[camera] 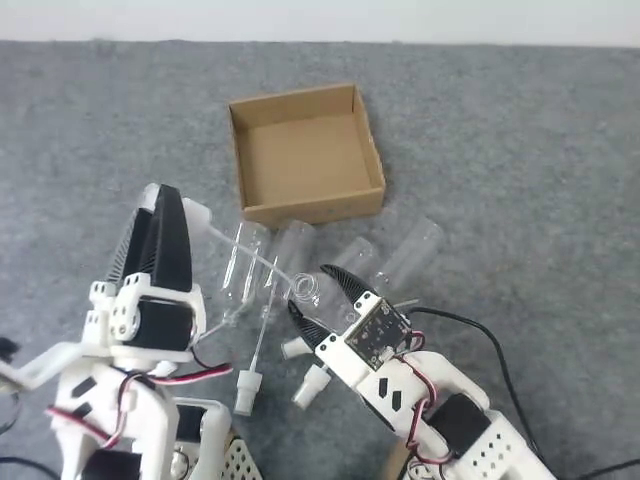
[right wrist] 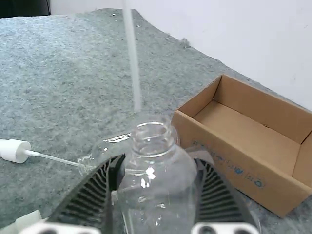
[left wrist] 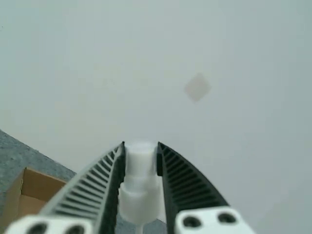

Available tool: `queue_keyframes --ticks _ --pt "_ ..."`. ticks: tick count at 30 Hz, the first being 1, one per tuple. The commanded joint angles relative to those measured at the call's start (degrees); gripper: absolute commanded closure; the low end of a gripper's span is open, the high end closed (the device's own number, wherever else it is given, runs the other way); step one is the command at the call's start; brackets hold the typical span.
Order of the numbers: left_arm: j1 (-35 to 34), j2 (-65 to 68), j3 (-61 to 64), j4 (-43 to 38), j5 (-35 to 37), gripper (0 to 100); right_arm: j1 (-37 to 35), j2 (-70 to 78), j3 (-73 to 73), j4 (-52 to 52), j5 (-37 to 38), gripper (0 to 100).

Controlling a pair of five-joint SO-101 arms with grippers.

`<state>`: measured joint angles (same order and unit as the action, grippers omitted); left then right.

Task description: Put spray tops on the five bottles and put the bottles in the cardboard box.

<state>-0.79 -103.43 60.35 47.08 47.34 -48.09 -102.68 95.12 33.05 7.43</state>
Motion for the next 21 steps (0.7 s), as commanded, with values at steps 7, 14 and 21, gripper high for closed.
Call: queue_keyframes --ticks 7,14,21 --pt "0.3 -1.1 1.1 -0.2 -1.6 99 -0.2 -1.3 1.3 1.0 1.1 92.9" --pt "0.3 -1.1 2.2 -0.4 -1.6 99 -0.2 -1.3 1.3 1.4 1.1 92.9" --pt "1.4 -1.1 2.2 -0.4 -1.6 99 -0.3 -1.3 1.3 1.4 1.1 92.9"
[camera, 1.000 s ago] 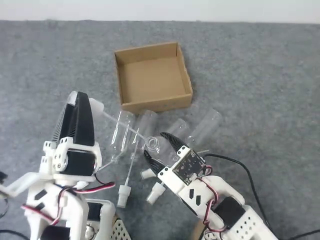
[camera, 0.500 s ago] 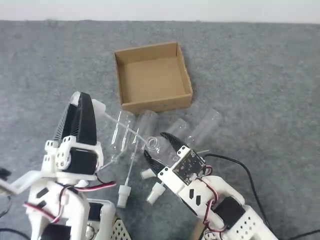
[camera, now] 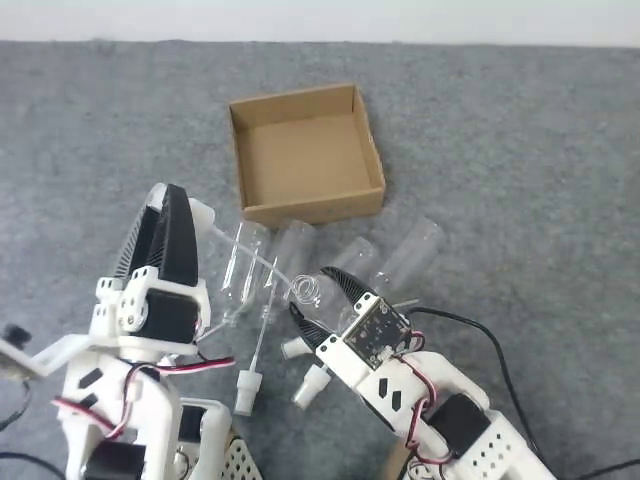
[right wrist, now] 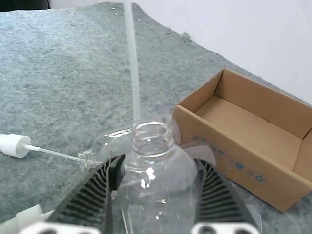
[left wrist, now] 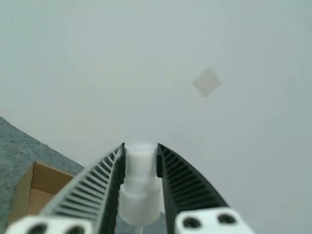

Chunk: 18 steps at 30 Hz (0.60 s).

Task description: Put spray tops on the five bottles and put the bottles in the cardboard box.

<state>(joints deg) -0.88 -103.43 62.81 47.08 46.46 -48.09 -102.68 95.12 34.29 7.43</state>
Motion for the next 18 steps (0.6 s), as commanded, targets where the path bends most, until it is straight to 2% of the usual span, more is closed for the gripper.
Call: queue_keyframes --ticks 1,4,18 --pt "2.5 -1.1 -0.2 -0.4 -0.7 99 -0.3 -1.3 1.3 0.1 1.1 92.9" --pt "5.4 -1.1 -0.2 -0.4 -0.8 99 -0.3 -1.3 1.3 0.1 1.1 92.9" --pt "5.5 -1.1 -1.4 -1.5 -0.9 99 -0.3 -1.3 1.3 0.1 1.1 92.9"
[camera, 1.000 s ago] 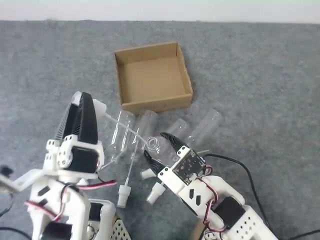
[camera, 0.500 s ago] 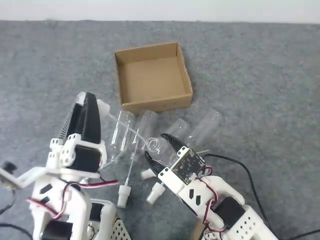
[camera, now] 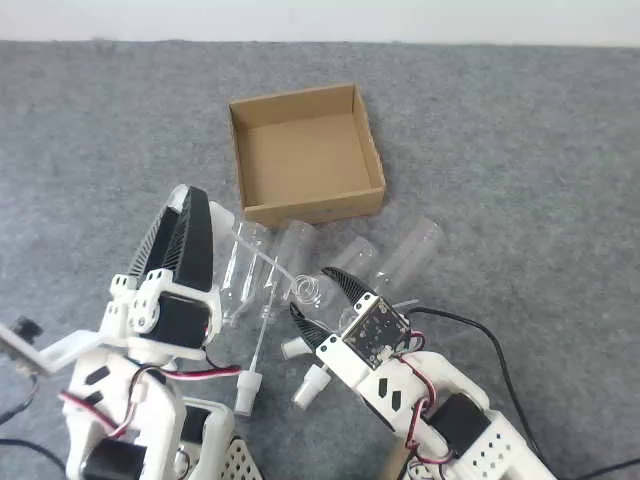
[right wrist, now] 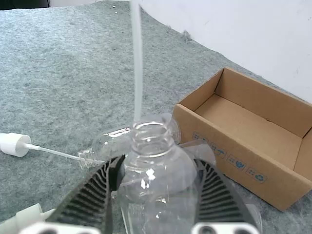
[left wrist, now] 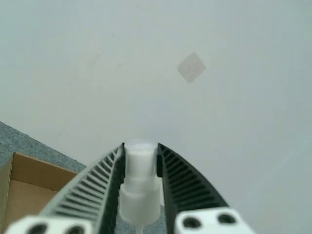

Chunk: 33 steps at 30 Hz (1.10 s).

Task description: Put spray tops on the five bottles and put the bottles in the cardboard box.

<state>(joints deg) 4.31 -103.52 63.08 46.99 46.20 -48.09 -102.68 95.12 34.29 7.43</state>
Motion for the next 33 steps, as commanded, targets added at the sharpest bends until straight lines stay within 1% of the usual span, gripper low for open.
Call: queue_keyframes --ticks 1,9,13,18,21,26,30,33 --pt "0.4 -1.0 -1.6 -1.3 -0.6 99 -0.3 -1.3 1.3 0.1 1.1 92.9" --pt "0.3 -1.0 -2.4 -1.1 -0.8 99 -0.3 -1.3 1.3 0.1 1.1 92.9" --pt "-0.1 -1.0 -3.2 -1.1 -2.9 99 -0.3 -1.3 1.3 0.1 1.1 92.9" --pt "-7.2 -1.1 -3.5 -1.4 -2.7 99 -0.3 -1.3 1.3 0.1 1.2 92.9" --pt "-9.1 -1.1 -3.5 -1.4 -2.7 99 -0.3 -1.3 1.3 0.1 1.2 92.9" --pt "-9.2 -1.1 -5.3 -1.4 -2.6 99 -0.3 -1.3 1.3 0.1 1.2 92.9" --pt "-9.2 -1.1 -6.4 -1.1 -0.4 99 -0.3 -1.3 1.3 0.1 1.2 92.9" --pt "-9.1 -1.1 -6.4 -1.1 -0.4 99 -0.3 -1.3 1.3 0.1 1.2 92.9"
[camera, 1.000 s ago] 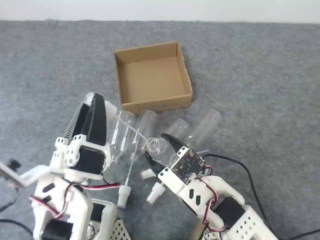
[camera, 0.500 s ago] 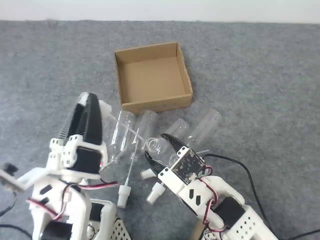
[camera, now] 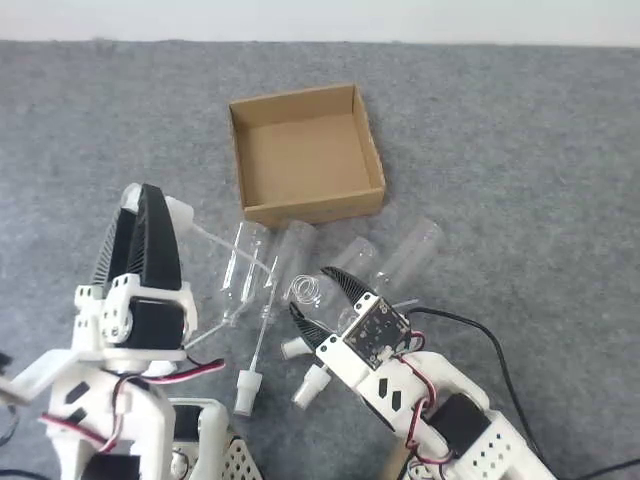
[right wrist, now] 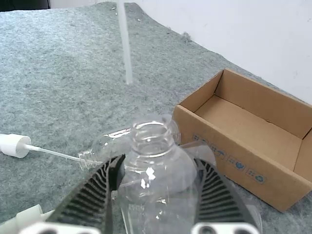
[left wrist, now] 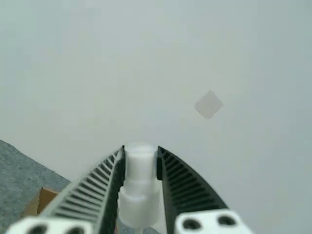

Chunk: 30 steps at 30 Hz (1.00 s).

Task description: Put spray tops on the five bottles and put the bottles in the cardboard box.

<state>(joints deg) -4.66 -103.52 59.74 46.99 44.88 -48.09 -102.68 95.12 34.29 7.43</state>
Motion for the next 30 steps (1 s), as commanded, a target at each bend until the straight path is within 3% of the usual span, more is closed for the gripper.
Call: queue_keyframes --ticks 1,18,30 --pt "-0.2 -1.1 -3.0 -1.1 1.0 99 -0.3 -1.3 1.3 0.1 1.2 92.9" --pt "7.6 -1.0 -0.5 -1.3 0.8 99 -0.3 -1.3 1.3 0.1 1.2 92.9" --pt "8.0 -0.9 2.1 -1.5 0.4 99 -0.3 -1.3 1.3 0.1 1.2 92.9"
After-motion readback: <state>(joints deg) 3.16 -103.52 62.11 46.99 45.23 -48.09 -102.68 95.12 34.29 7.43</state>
